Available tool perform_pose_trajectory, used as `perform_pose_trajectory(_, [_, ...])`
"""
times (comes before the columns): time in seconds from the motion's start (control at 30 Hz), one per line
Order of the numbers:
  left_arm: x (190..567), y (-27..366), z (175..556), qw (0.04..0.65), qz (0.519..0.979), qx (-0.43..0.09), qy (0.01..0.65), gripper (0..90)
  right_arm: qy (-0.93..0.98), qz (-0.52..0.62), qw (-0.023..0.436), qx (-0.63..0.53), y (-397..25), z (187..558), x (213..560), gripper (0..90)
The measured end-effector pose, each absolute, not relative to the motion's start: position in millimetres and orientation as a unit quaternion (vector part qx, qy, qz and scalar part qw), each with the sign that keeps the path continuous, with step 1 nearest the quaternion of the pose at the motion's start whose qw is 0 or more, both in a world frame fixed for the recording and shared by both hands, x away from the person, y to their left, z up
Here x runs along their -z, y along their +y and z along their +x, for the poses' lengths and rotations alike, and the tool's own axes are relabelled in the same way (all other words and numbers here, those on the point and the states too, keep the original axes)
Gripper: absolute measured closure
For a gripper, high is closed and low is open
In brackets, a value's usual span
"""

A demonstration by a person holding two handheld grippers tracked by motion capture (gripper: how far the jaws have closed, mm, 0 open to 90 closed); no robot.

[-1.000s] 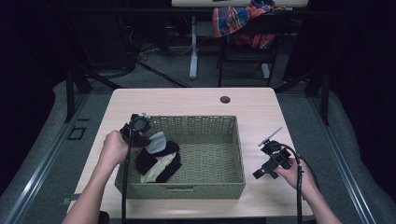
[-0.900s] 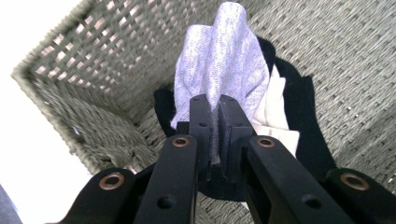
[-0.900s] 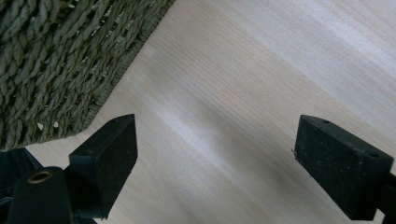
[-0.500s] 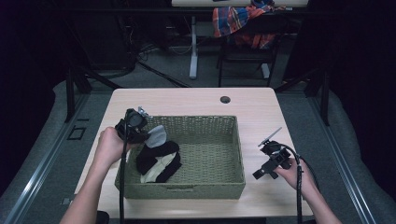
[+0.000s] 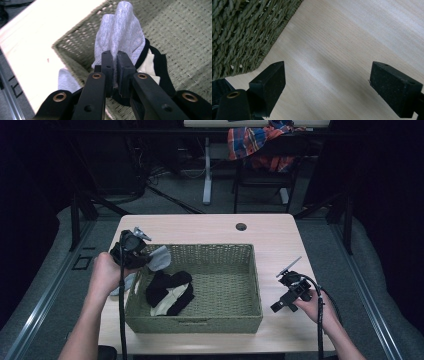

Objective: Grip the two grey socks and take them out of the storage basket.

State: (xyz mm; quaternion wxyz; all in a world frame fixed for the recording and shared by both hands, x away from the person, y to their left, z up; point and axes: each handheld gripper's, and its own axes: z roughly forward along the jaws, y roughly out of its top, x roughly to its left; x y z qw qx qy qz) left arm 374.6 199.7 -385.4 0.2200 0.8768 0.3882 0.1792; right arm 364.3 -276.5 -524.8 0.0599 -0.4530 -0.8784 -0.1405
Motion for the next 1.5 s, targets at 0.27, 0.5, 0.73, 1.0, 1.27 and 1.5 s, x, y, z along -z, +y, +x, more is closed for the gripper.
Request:
perform_pose_trajectory(0.27, [375.1,216.3,372.4,0.229,0.864,-0.191,0.406,85.5,-0.880,-0.449,0.065,0.140,-277.1,364.5,524.1,13.2])
perform_pose_trajectory(0.5, [369.9,232.3,371.0,0.231,0.850,-0.206,0.427,85.5,-0.870,-0.463,0.064,0.155,-277.2,363.0,526.1,13.2])
perform_pose_trajectory(0.73, [366.8,258.8,370.6,0.214,0.819,-0.245,0.472,85.5,-0.873,-0.460,0.060,0.150,-278.4,361.2,521.0,13.2])
perform_pose_trajectory(1.0, [408.8,298.3,397.9,0.193,0.784,-0.237,0.540,85.6,-0.876,-0.457,0.063,0.138,-279.8,365.2,524.2,13.1])
perform_pose_trajectory(1.27, [495.2,326.7,424.9,0.178,0.770,-0.132,0.598,84.8,-0.877,-0.457,0.065,0.134,-275.8,364.8,524.1,12.9])
perform_pose_trajectory(1.5, [508.1,330.8,421.3,0.174,0.770,-0.110,0.604,79.8,-0.875,-0.461,0.051,0.141,-281.6,360.7,518.8,12.9])
